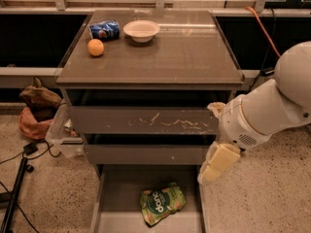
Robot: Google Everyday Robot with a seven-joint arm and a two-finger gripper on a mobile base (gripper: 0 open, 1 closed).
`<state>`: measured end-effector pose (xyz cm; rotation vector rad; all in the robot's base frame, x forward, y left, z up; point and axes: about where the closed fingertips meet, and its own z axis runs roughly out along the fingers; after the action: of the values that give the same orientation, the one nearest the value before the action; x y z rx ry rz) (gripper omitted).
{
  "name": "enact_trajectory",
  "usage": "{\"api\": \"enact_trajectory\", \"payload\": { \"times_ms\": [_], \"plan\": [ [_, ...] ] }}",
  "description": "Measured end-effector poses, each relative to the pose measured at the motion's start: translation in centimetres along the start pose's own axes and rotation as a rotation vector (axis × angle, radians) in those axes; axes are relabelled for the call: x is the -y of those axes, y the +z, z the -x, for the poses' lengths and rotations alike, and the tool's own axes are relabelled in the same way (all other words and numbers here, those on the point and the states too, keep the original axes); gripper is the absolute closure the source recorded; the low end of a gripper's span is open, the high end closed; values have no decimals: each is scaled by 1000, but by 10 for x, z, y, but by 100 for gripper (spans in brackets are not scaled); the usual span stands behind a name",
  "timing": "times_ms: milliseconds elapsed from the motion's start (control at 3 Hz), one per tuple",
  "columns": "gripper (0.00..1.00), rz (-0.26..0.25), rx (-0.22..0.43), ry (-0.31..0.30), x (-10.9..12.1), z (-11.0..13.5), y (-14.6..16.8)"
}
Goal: Pick green rice chip bag from bottom drawer and place on counter
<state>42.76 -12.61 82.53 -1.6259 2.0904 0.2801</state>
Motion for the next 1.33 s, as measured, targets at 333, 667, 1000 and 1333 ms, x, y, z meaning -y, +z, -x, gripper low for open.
{"api": "enact_trajectory", "payload": {
  "times_ms": [333, 667, 1000, 1333],
  "plan": [
    [0, 6, 64, 6, 0, -4, 32],
    [0, 51, 221, 21, -8, -15, 111],
    [0, 61, 342, 26, -10, -18, 180],
    [0, 78, 385, 55, -12, -31, 236]
  ]
}}
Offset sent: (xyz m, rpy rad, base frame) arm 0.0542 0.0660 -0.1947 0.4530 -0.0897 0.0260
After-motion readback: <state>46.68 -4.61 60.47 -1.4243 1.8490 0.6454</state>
